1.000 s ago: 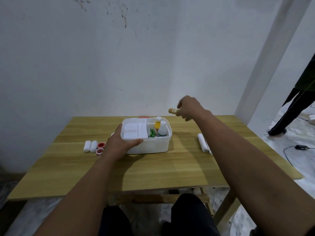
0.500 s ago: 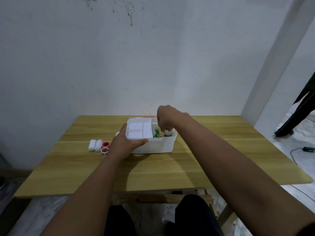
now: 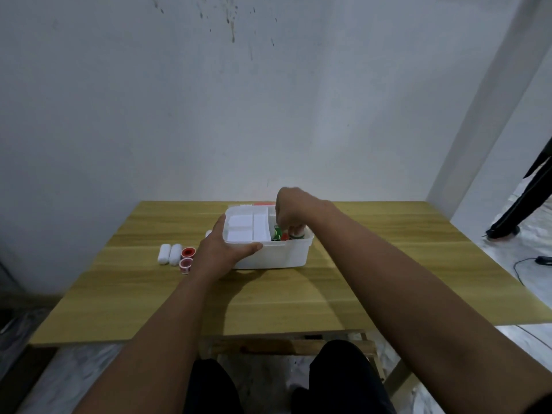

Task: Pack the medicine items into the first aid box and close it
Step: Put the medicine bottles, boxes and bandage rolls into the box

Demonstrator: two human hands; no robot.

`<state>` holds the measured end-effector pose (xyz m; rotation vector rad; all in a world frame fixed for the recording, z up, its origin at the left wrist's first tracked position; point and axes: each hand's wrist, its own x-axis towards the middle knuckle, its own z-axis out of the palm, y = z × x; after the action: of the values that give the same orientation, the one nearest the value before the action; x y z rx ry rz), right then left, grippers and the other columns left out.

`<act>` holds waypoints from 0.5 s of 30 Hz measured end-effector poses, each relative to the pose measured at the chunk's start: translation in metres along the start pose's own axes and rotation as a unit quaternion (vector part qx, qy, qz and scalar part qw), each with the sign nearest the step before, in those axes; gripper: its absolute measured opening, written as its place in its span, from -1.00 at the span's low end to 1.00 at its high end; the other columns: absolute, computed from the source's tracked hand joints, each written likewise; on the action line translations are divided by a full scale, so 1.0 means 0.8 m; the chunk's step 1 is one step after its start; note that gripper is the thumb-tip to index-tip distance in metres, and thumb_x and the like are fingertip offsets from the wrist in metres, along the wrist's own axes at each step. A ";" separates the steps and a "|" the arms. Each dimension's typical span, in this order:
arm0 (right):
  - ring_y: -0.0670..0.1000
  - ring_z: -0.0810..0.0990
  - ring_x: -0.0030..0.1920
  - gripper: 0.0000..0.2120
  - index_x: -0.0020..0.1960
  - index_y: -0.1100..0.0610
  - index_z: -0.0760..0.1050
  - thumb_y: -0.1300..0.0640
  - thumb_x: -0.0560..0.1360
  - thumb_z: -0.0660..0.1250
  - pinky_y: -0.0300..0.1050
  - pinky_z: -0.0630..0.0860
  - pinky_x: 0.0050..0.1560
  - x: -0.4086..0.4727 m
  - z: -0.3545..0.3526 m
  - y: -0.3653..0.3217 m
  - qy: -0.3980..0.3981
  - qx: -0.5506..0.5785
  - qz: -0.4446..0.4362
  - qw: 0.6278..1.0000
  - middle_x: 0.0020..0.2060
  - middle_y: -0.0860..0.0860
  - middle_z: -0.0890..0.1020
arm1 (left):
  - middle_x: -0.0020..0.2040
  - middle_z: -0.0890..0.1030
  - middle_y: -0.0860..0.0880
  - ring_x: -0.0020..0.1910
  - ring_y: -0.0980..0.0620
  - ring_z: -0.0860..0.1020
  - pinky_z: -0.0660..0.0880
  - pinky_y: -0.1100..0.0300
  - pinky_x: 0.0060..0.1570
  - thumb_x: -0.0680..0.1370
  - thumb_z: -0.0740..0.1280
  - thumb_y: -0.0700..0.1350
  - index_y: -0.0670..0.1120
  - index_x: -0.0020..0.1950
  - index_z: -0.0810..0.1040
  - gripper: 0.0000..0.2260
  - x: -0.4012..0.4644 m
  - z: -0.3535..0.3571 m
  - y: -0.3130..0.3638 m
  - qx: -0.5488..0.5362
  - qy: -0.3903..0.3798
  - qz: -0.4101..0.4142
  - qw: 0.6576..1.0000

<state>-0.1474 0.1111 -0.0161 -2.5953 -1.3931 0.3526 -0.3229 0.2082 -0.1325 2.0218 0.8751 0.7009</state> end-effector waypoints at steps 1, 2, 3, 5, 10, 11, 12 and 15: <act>0.12 0.76 -0.35 -0.95 -0.11 0.26 0.64 0.36 0.45 0.45 0.12 0.74 -0.18 0.000 -0.013 0.006 0.010 0.046 0.002 0.999 -0.26 0.19 0.72 | 0.44 0.50 0.11 0.38 -0.01 0.46 0.56 -0.02 0.19 0.26 0.60 0.36 0.21 0.60 0.25 -0.01 0.001 0.000 -0.001 0.002 -0.003 -0.001 1.000; 0.14 0.76 -0.35 -0.94 -0.08 0.30 0.65 0.37 0.48 0.40 0.14 0.74 -0.20 -0.001 -0.026 0.013 0.029 0.087 0.006 0.996 -0.26 0.22 0.72 | 0.46 0.49 0.10 0.40 -0.02 0.46 0.56 -0.03 0.20 0.27 0.61 0.33 0.20 0.60 0.25 -0.02 0.001 0.001 -0.001 0.000 -0.003 0.000 1.000; 0.16 0.76 -0.34 -0.90 -0.08 0.32 0.66 0.37 0.49 0.37 0.15 0.73 -0.21 -0.002 -0.038 0.024 0.054 0.116 0.010 0.992 -0.26 0.23 0.72 | 0.45 0.50 0.09 0.40 -0.03 0.46 0.55 -0.02 0.21 0.29 0.62 0.30 0.19 0.60 0.27 -0.04 0.000 0.001 0.000 -0.003 -0.002 0.003 1.000; 0.18 0.76 -0.33 -0.86 -0.09 0.31 0.67 0.33 0.51 0.33 0.14 0.73 -0.21 -0.003 -0.054 0.052 0.112 0.130 0.027 0.985 -0.27 0.22 0.73 | 0.44 0.51 0.09 0.40 -0.02 0.46 0.53 0.03 0.18 0.31 0.63 0.26 0.18 0.59 0.29 -0.07 0.000 0.002 0.000 -0.008 0.006 0.009 1.000; 0.14 0.68 -0.37 -0.92 -0.14 0.25 0.55 0.27 0.42 0.29 -0.03 0.70 -0.20 -0.023 -0.040 0.140 0.163 0.054 0.144 0.975 -0.34 0.14 0.66 | 0.48 0.48 0.07 0.42 -0.05 0.45 0.53 -0.01 0.20 0.31 0.63 0.27 0.16 0.61 0.26 -0.05 -0.001 0.003 0.001 -0.010 0.002 0.002 1.000; 0.12 0.64 -0.35 -0.95 -0.16 0.23 0.51 0.25 0.41 0.29 -0.09 0.64 -0.22 -0.027 -0.030 0.158 0.147 0.038 0.171 0.973 -0.32 0.13 0.63 | 0.47 0.49 0.07 0.42 -0.05 0.45 0.54 -0.02 0.21 0.32 0.63 0.26 0.16 0.61 0.27 -0.05 -0.001 0.003 0.002 -0.010 0.003 0.002 1.000; 0.11 0.62 -0.30 -0.95 -0.15 0.20 0.50 0.22 0.42 0.31 -0.11 0.58 -0.22 -0.031 -0.021 0.173 0.128 0.025 0.197 0.972 -0.27 0.12 0.62 | 0.45 0.50 0.08 0.40 -0.04 0.46 0.54 -0.02 0.21 0.32 0.63 0.26 0.16 0.60 0.28 -0.06 -0.002 0.002 0.004 -0.010 0.005 0.004 1.000; 0.14 0.64 -0.03 -0.77 -0.12 0.14 0.49 -0.02 0.50 0.39 -0.06 0.52 -0.11 -0.045 0.011 0.209 0.059 0.003 0.259 0.964 -0.07 0.06 0.63 | 0.41 0.53 0.12 0.37 -0.01 0.49 0.55 0.00 0.19 0.31 0.63 0.27 0.18 0.58 0.31 -0.09 -0.003 0.002 0.005 -0.012 0.006 0.006 1.000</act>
<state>-0.0361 -0.0102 -0.0639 -2.8876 -0.6568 0.2588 -0.3222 0.2037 -0.1302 2.0039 0.8589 0.7280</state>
